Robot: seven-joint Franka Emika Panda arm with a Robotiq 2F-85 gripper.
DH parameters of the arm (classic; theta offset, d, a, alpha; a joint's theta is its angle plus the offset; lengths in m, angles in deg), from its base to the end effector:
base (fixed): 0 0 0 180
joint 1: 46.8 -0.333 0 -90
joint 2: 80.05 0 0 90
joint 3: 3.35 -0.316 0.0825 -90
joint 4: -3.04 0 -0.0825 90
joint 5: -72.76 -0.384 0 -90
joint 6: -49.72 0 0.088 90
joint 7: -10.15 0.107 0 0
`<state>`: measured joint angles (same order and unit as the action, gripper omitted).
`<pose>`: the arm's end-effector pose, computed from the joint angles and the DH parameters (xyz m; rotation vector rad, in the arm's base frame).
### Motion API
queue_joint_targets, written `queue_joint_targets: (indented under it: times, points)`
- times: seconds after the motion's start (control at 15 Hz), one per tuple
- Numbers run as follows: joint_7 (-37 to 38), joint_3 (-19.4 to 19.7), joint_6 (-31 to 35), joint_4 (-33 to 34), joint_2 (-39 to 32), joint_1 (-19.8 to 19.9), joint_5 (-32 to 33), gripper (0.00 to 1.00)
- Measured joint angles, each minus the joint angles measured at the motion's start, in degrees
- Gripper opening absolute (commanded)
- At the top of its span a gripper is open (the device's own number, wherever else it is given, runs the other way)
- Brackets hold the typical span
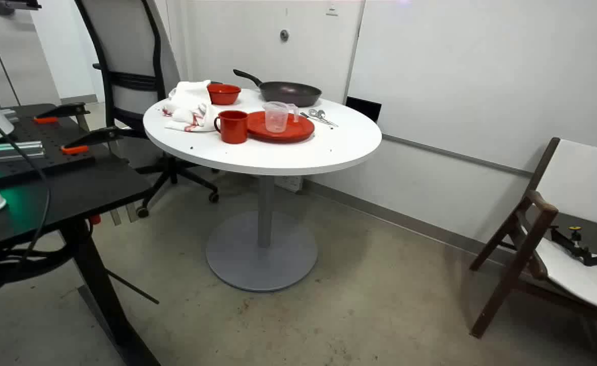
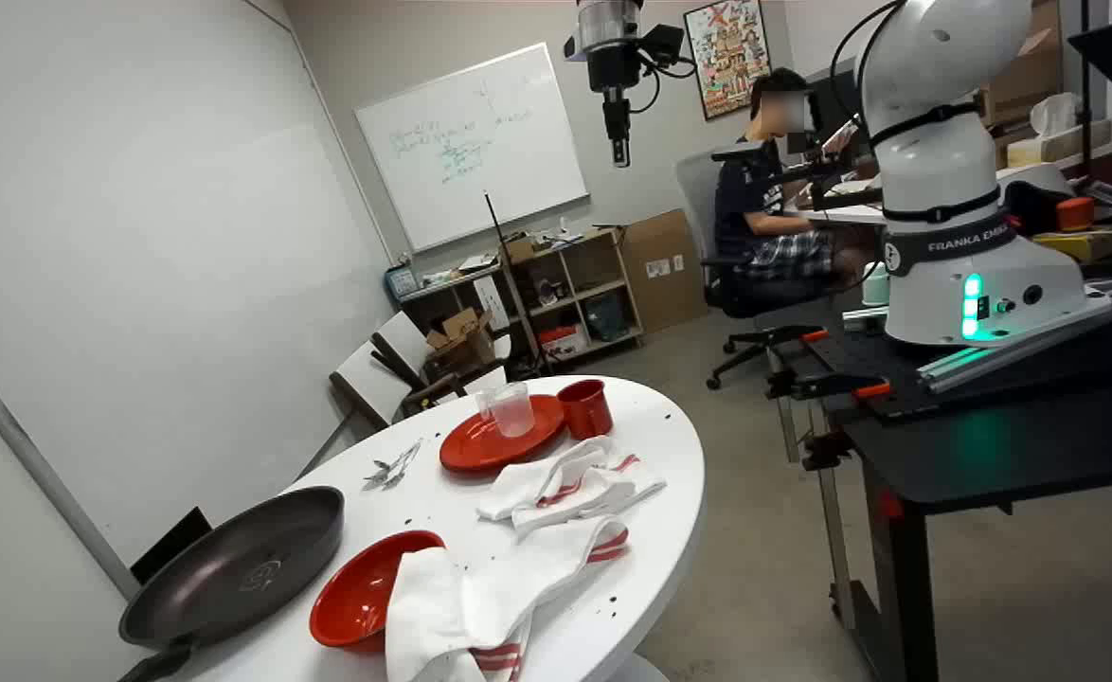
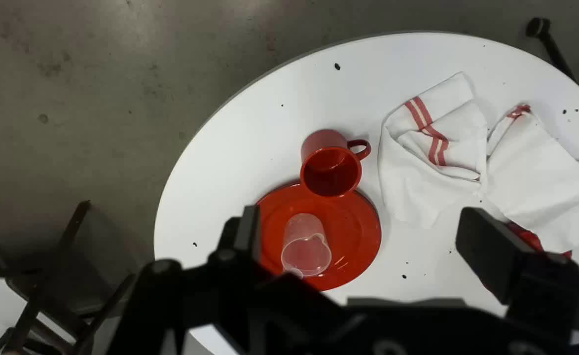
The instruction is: Put the red mug on top of the red and white towel on the right
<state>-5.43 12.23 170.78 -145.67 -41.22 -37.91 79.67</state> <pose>0.3296 -0.1606 0.4806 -3.1258 0.0926 -0.2984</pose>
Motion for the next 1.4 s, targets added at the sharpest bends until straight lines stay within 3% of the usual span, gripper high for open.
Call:
queue_joint_targets:
  times: [0.93, 1.4]
  points:
    - [-0.2, 0.1, 0.5, -0.1, -0.6, -0.2, -0.4, 1.0]
    - [-1.1, 0.0, 10.8, -1.7, -9.2, -3.2, -1.2, 1.0]
